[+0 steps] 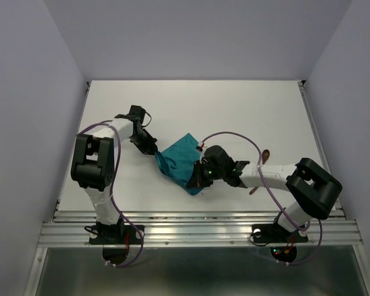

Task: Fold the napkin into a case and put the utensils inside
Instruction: Fold the lower triangle-folded napkin at the center of the board.

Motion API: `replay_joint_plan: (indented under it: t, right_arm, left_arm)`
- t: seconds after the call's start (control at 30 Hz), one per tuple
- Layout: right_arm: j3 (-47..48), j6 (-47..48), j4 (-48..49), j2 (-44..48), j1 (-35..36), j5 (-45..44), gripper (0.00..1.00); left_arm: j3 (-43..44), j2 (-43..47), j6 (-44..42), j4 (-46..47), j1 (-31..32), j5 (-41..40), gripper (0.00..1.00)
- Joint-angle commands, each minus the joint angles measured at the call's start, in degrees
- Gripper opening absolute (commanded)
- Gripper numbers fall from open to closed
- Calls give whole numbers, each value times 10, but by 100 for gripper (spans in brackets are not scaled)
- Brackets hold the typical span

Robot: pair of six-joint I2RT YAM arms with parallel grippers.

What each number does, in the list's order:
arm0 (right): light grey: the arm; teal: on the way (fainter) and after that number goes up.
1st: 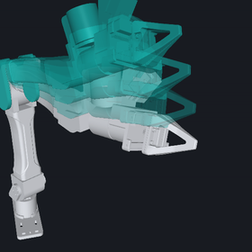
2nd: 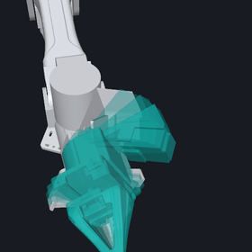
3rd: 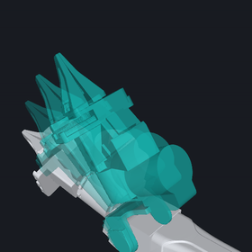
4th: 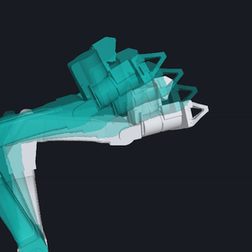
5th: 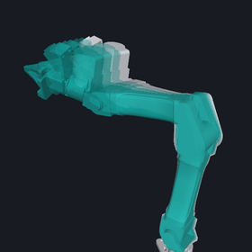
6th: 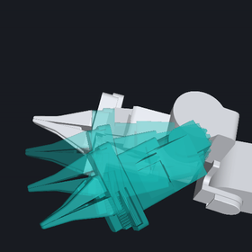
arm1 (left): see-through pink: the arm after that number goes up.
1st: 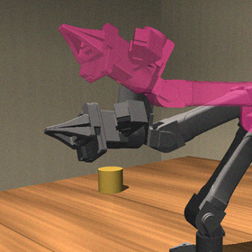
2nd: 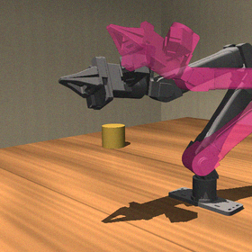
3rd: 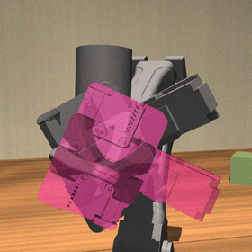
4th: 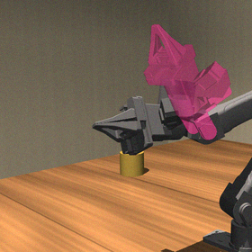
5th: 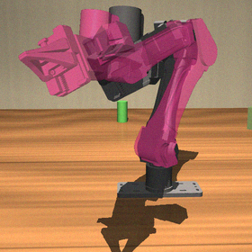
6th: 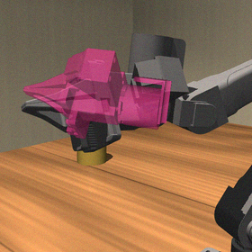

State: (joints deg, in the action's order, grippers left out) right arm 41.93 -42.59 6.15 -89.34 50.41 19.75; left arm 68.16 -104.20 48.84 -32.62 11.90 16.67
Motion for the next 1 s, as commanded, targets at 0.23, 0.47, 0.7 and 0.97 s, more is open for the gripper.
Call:
replay_joint_plan:
  t: [0.23, 0.47, 0.7, 0.97]
  right_arm:
    - [-52, -71, 121, 2, -53, 83, 1]
    - [-85, -98, 160, 1, -77, 99, 1]
    - [-120, -117, 192, 7, -102, 99, 1]
    - [-121, -122, 208, -6, -107, 107, 1]
  left_arm:
    - [33, -8, -27, -43, 2, -17, 0]
    - [41, -14, -30, -46, 2, -27, 0]
    - [57, -26, -42, -53, 2, -39, 0]
    - [80, -25, -62, -60, 2, -52, 1]
